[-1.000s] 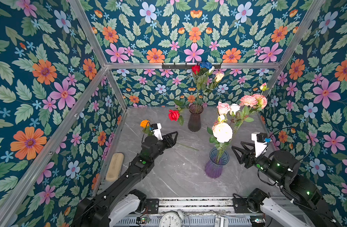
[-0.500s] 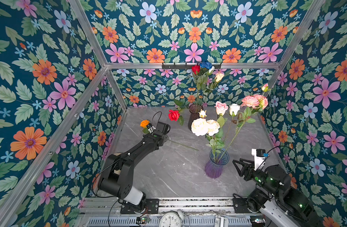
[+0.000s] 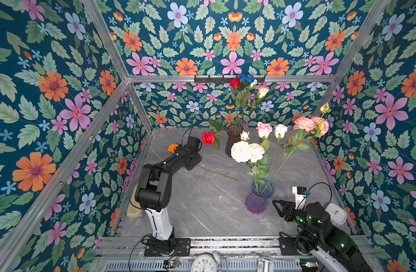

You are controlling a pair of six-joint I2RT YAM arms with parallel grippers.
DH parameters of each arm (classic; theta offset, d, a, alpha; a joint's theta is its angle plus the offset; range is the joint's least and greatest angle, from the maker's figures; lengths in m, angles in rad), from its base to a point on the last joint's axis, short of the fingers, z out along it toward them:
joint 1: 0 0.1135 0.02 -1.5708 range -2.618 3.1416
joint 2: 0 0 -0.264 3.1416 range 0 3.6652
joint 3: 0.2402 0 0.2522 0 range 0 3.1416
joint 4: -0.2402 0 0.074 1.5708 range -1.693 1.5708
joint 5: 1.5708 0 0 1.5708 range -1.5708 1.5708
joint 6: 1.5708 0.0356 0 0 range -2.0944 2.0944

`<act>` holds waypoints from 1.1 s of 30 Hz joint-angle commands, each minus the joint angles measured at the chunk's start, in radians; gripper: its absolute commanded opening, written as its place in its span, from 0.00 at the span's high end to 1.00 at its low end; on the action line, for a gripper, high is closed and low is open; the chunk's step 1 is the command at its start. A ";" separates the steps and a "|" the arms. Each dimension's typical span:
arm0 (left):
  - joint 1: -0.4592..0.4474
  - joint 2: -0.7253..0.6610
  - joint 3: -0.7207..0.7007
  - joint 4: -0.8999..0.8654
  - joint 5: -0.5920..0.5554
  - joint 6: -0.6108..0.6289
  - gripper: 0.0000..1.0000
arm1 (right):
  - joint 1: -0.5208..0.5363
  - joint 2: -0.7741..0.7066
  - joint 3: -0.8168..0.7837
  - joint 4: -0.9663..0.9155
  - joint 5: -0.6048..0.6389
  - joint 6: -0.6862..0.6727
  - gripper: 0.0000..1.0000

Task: Arrange flowers in a vase
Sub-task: Pick up the flower from the top-left of the table.

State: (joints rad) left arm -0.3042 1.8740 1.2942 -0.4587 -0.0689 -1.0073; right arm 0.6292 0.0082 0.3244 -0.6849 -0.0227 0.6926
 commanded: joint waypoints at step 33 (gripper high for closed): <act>0.073 0.343 0.331 -0.245 -0.005 0.010 0.97 | 0.001 -0.007 -0.006 0.027 0.016 -0.067 0.41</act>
State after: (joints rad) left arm -0.2390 2.1944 1.6402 -0.6285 -0.1261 -1.0367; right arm 0.6292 0.0036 0.3183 -0.6888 -0.0124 0.6426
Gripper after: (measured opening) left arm 0.053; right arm 0.589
